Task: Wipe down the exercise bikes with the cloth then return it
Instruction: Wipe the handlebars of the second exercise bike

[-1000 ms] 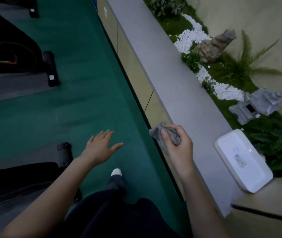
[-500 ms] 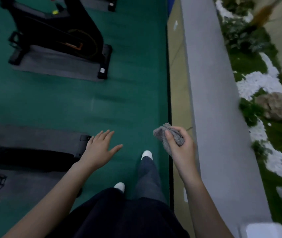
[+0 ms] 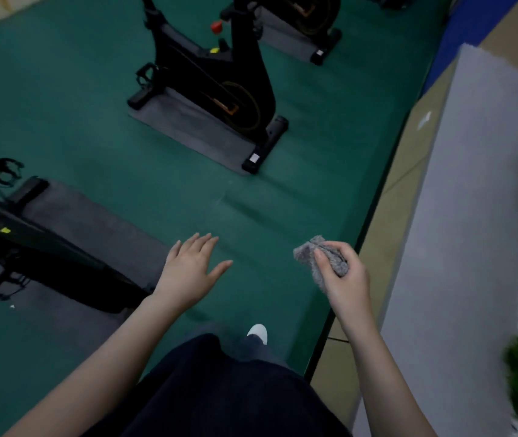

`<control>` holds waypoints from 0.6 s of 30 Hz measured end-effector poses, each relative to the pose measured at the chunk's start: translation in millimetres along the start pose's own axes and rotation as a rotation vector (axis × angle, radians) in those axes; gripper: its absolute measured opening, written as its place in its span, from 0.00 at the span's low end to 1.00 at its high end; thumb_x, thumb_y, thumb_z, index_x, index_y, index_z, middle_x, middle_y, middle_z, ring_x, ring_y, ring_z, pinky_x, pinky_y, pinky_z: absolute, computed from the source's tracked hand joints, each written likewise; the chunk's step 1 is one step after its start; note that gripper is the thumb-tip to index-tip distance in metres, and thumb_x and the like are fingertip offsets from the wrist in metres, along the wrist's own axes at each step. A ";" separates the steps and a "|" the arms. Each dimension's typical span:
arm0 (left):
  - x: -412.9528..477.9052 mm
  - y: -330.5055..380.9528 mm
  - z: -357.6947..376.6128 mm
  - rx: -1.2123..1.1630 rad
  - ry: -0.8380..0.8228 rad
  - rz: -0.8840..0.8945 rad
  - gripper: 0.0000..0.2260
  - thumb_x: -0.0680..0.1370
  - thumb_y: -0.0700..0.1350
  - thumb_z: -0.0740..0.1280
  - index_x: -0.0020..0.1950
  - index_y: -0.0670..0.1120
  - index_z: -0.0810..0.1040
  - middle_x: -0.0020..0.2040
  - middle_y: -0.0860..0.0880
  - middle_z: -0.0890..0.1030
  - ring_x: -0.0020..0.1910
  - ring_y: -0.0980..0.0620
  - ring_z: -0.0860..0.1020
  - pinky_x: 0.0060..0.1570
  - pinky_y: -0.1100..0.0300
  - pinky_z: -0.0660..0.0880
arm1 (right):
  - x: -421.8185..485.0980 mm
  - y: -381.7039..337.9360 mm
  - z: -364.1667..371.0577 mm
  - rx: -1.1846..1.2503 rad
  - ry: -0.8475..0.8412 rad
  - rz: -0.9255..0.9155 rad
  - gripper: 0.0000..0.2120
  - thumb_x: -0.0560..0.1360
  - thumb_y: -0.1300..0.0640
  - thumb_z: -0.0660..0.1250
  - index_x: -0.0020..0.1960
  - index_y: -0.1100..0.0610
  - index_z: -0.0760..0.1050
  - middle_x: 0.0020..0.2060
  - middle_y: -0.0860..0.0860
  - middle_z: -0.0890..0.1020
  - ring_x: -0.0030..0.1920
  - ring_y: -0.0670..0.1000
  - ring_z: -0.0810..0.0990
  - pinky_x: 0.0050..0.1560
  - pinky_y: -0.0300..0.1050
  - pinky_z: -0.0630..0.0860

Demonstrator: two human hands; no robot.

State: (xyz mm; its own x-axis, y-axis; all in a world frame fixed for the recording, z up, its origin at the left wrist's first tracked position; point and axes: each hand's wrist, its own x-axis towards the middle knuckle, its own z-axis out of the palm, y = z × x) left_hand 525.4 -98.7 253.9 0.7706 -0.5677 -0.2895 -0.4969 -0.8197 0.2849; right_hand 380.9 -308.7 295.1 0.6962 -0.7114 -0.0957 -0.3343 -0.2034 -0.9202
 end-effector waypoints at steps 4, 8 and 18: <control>19.4 11.5 -5.0 -0.016 0.002 -0.063 0.30 0.79 0.63 0.54 0.76 0.49 0.59 0.76 0.51 0.61 0.76 0.53 0.55 0.74 0.53 0.51 | 46.7 -0.8 -9.5 0.032 0.002 -0.008 0.03 0.76 0.56 0.69 0.50 0.54 0.78 0.43 0.42 0.81 0.43 0.36 0.79 0.46 0.33 0.75; 44.6 7.5 -13.4 -0.057 -0.015 -0.145 0.30 0.78 0.63 0.55 0.76 0.49 0.60 0.76 0.50 0.62 0.76 0.51 0.58 0.73 0.52 0.56 | 89.5 -9.8 3.5 0.013 -0.088 -0.048 0.02 0.76 0.56 0.69 0.47 0.51 0.77 0.41 0.41 0.81 0.42 0.35 0.79 0.41 0.27 0.73; 154.0 -36.5 -45.1 -0.191 0.026 -0.315 0.29 0.78 0.63 0.56 0.75 0.48 0.62 0.75 0.49 0.64 0.75 0.50 0.60 0.71 0.52 0.60 | 219.2 -63.3 87.5 -0.094 -0.278 -0.180 0.02 0.75 0.57 0.70 0.47 0.51 0.78 0.40 0.40 0.82 0.42 0.35 0.79 0.41 0.26 0.71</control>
State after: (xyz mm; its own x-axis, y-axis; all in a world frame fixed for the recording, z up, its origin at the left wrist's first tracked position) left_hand 680.2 -152.9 240.1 0.8849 -0.2859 -0.3677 -0.1522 -0.9237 0.3517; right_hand 610.2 -392.9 299.2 0.8914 -0.4509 -0.0466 -0.2386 -0.3793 -0.8940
